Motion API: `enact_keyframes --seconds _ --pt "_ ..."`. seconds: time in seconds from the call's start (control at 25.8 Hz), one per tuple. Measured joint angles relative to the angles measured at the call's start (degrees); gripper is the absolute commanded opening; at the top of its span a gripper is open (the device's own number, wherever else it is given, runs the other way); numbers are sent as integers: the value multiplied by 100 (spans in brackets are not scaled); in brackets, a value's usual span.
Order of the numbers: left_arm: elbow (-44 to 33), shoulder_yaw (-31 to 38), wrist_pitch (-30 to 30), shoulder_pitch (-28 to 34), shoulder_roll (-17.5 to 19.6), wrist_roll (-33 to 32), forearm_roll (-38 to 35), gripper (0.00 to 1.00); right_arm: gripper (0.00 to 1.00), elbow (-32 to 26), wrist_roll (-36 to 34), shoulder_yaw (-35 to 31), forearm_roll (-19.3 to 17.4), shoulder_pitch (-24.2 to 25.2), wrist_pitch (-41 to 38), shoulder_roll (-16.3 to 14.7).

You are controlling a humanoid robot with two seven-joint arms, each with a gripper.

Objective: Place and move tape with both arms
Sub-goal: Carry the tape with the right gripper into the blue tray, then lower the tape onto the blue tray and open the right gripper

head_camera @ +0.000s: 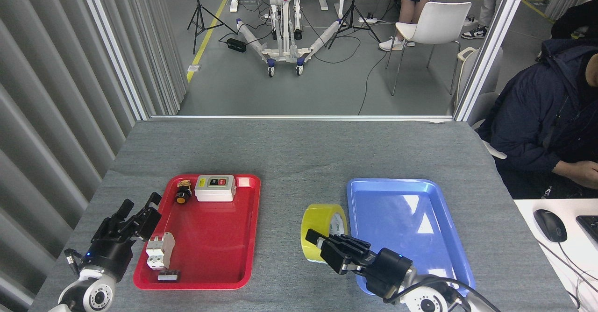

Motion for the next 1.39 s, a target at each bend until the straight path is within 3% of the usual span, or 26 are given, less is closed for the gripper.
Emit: enact_keyframes --seconds 0.08,0.19,0.35,0.5,0.81,1.08,1.39 --pt "-27 -5 161 69 2 882 -875 99 0 -6 -1 -34 385 52 404 -300" --pt "-42 -29 326 249 7 1513 -1704 99 0 -10 -24 -37 681 17 1045 -701" --pt "-152 -44 -117 544 -7 1582 -1973 100 0 7 372 -1 859 -189 1694 -1161" --pt "-279 -39 -543 779 -19 1158 -1542 100 0 129 795 16 951 -398 2081 -1300" --pt "-346 -35 -601 860 -12 680 -1044 99 0 1393 1522 481 925 -1318 2259 -1034" --pt "-361 -38 -330 860 10 678 -1139 99 0 2933 1814 1044 684 -2186 2281 -428" --pt "-364 -27 -201 845 19 869 -1566 99 0 3411 2196 1302 609 -2600 2676 -10"
